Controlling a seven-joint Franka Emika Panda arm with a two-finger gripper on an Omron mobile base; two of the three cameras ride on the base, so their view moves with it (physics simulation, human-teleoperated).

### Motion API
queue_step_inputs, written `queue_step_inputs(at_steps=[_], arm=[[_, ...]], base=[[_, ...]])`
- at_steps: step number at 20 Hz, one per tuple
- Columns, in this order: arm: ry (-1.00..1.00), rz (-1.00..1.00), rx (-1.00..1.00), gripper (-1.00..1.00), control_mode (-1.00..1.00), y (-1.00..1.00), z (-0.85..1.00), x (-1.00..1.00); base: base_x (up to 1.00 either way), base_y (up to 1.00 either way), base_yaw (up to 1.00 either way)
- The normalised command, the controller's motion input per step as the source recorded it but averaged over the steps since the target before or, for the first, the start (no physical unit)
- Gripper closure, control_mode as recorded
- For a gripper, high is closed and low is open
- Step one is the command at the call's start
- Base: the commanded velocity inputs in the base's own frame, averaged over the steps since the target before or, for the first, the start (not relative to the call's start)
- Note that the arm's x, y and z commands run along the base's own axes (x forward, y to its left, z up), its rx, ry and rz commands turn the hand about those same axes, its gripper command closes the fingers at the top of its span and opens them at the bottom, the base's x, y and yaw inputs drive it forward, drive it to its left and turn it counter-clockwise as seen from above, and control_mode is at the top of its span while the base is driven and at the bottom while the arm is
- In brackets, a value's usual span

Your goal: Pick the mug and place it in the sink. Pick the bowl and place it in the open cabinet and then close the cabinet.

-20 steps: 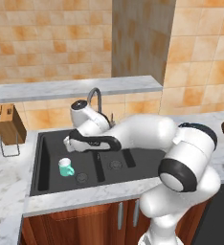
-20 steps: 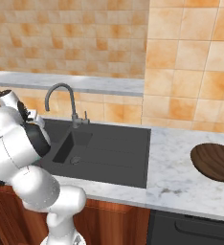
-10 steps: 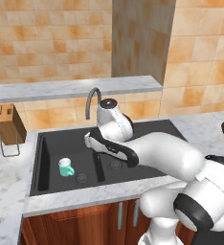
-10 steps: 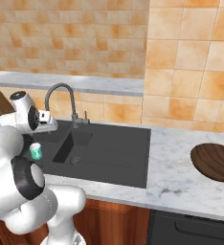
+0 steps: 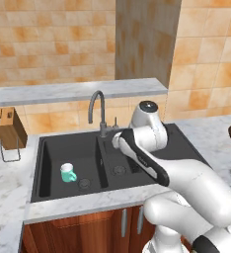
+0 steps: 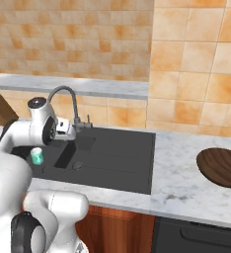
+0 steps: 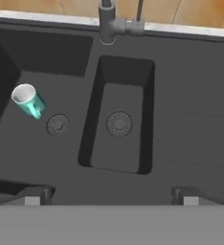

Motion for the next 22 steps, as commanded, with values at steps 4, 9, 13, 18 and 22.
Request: queue_step_inputs(at_steps=[4, 9, 13, 18, 22], arm=[[-0.01, -0.14, 0.0, -1.0, -1.0, -0.84, 0.41, -0.01], [-0.01, -0.27, 0.02, -1.0, -1.0, -0.7, 0.43, 0.0], [-0.07, -0.53, 0.0, -1.0, -1.0, -0.67, 0.31, -0.05], [-0.09, -0.59, 0.0, -1.0, -1.0, -0.66, 0.19, 0.0], [-0.22, -0.5, 0.0, -1.0, -1.0, -0.79, 0.07, 0.0]], base=[[0.0, 0.0, 0.0], [0.0, 0.0, 0.0], [0.0, 0.0, 0.0], [0.0, 0.0, 0.0], [0.0, 0.0, 0.0]])
